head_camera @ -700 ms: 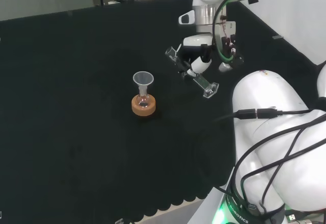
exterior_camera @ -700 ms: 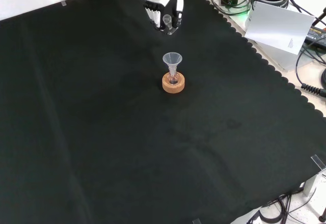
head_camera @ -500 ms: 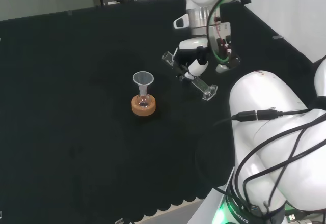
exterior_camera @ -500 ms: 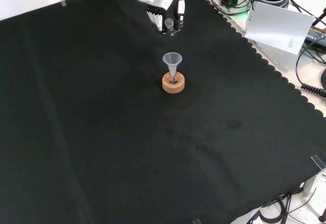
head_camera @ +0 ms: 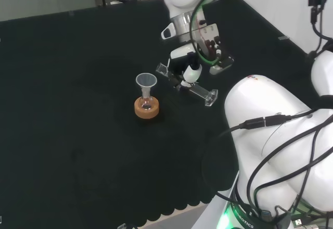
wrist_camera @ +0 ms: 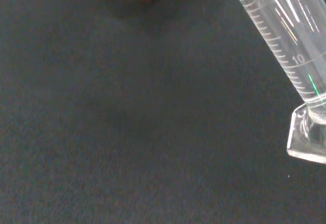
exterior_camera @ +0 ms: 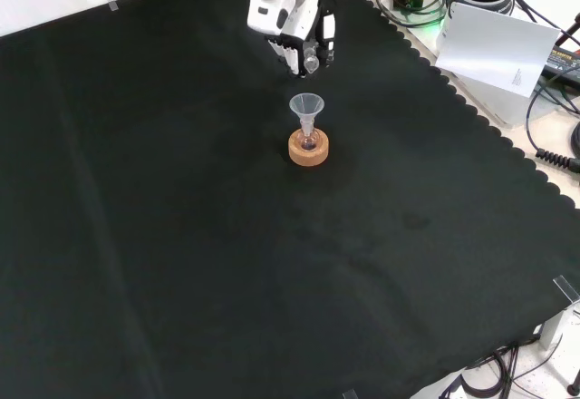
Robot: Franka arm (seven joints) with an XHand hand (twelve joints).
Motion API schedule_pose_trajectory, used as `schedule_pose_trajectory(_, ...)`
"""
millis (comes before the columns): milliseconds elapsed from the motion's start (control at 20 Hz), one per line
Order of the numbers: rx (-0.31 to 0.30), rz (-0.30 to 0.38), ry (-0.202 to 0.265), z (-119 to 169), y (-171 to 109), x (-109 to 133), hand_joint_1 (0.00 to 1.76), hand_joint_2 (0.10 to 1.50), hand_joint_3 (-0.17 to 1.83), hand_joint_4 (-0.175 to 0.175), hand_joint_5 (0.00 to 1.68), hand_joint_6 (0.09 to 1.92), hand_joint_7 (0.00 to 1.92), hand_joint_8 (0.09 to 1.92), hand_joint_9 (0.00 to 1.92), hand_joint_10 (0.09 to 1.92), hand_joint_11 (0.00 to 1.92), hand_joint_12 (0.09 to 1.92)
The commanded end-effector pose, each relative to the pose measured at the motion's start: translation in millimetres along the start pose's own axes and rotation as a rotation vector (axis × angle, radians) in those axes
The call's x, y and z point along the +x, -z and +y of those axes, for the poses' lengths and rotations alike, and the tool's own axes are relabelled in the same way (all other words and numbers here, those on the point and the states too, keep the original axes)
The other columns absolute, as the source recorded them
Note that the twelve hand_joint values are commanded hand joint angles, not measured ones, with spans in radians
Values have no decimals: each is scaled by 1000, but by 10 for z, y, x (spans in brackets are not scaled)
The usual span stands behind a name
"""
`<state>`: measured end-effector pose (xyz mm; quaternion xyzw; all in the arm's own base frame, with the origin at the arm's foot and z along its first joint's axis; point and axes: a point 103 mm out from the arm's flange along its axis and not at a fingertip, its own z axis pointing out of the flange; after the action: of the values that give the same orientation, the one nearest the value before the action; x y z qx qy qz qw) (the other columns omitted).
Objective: Pour the water from the graduated cylinder into the round-bottom flask.
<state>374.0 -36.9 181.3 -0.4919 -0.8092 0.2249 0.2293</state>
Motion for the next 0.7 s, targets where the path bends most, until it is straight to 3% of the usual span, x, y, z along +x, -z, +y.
schedule_pose_trajectory(50,112,-29,-67,22,52,-49,1154,1122,-5,-175,988,1005,1148,444,1467,87,1335,713)
schedule_pose_trajectory(700,207,-68,-107,83,162,-46,1153,1124,-5,-175,985,1009,1156,435,1470,87,1336,709)
